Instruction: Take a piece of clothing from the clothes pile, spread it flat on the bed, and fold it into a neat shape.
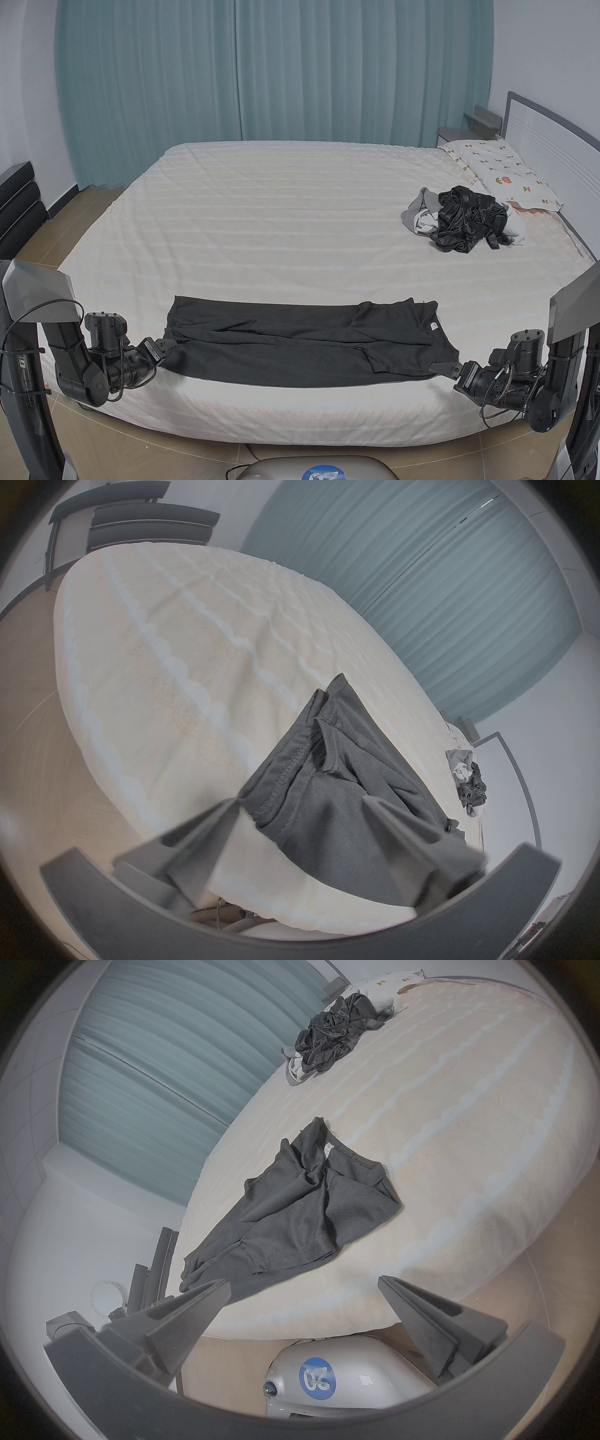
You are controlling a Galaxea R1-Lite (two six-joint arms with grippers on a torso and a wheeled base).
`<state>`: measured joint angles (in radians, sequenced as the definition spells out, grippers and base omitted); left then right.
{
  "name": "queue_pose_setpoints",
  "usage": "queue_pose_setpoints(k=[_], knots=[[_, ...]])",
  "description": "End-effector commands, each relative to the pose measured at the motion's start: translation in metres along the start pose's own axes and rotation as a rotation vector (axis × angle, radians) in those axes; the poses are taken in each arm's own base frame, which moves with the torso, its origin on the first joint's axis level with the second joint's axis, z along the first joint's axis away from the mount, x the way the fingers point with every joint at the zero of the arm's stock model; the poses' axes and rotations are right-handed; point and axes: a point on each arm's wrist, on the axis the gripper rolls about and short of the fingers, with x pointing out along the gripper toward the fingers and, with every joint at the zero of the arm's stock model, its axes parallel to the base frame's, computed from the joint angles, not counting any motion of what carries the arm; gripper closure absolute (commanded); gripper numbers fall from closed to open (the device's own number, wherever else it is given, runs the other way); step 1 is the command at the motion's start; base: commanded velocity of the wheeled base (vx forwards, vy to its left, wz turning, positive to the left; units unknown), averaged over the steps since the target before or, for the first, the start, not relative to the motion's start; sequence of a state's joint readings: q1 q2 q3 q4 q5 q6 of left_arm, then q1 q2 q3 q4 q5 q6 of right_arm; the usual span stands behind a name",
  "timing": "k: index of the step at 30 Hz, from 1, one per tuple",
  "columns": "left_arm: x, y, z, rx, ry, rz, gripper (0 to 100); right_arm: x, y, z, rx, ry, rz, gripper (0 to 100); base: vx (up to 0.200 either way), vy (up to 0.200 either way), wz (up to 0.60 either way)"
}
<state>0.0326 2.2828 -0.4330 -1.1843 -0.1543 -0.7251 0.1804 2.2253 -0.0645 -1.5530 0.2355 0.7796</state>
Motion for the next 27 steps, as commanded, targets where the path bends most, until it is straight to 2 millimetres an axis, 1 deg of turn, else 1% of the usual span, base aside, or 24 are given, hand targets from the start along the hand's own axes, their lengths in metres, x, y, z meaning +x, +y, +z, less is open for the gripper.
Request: queue_pose_setpoints(k=[1, 3, 4, 5, 8, 9, 12, 13, 16, 18, 20, 27], knots=[[0.0, 0.002, -0.003, -0.002, 0.008, 0.017, 100, 0.002, 0.0, -0.002, -0.001, 0.007, 0.002, 0, 0.0, 0.0, 0.0], [0.0, 0.002, -0.003, -0.002, 0.008, 0.017, 100, 0.002, 0.0, -0.002, -0.001, 0.007, 0.002, 0, 0.0, 0.0, 0.0], [0.0, 0.005, -0.002, -0.006, -0.028, 0.063, 100, 0.003, 0.0, -0.002, 0.018, -0.007, -0.013, 0, 0.0, 0.0, 0.0], [-0.001, 0.006, -0.002, -0.007, -0.037, 0.073, 100, 0.006, 0.001, -0.002, 0.023, -0.021, -0.021, 0, 0.0, 0.0, 0.0], [-0.001, 0.006, -0.002, -0.009, -0.037, 0.073, 100, 0.007, 0.001, -0.002, 0.026, -0.023, -0.023, 0, 0.0, 0.0, 0.0], [-0.001, 0.005, -0.001, -0.037, -0.046, 0.072, 100, 0.021, -0.003, -0.006, 0.051, -0.043, -0.07, 0, 0.0, 0.0, 0.0], [-0.001, 0.004, 0.0, -0.041, -0.048, 0.07, 100, 0.034, -0.003, -0.009, 0.052, -0.056, -0.084, 0, 0.0, 0.0, 0.0], [-0.001, 0.004, 0.0, -0.041, -0.049, 0.069, 100, 0.035, -0.003, -0.009, 0.054, -0.06, -0.085, 0, 0.0, 0.0, 0.0], [0.0, 0.004, 0.0, -0.042, -0.05, 0.068, 100, 0.047, 0.001, -0.007, 0.061, -0.095, -0.076, 0, 0.0, 0.0, 0.0], [0.0, 0.004, 0.001, -0.043, -0.052, 0.068, 100, 0.05, 0.002, -0.006, 0.061, -0.109, -0.076, 0, 0.0, 0.0, 0.0], [0.0, 0.004, 0.002, -0.043, -0.054, 0.066, 100, 0.058, 0.0, -0.006, 0.061, -0.115, -0.083, 0, 0.0, 0.0, 0.0], [0.001, 0.004, 0.001, -0.045, -0.053, 0.067, 100, 0.064, 0.002, -0.003, 0.058, -0.132, -0.067, 0, 0.0, 0.0, 0.0]])
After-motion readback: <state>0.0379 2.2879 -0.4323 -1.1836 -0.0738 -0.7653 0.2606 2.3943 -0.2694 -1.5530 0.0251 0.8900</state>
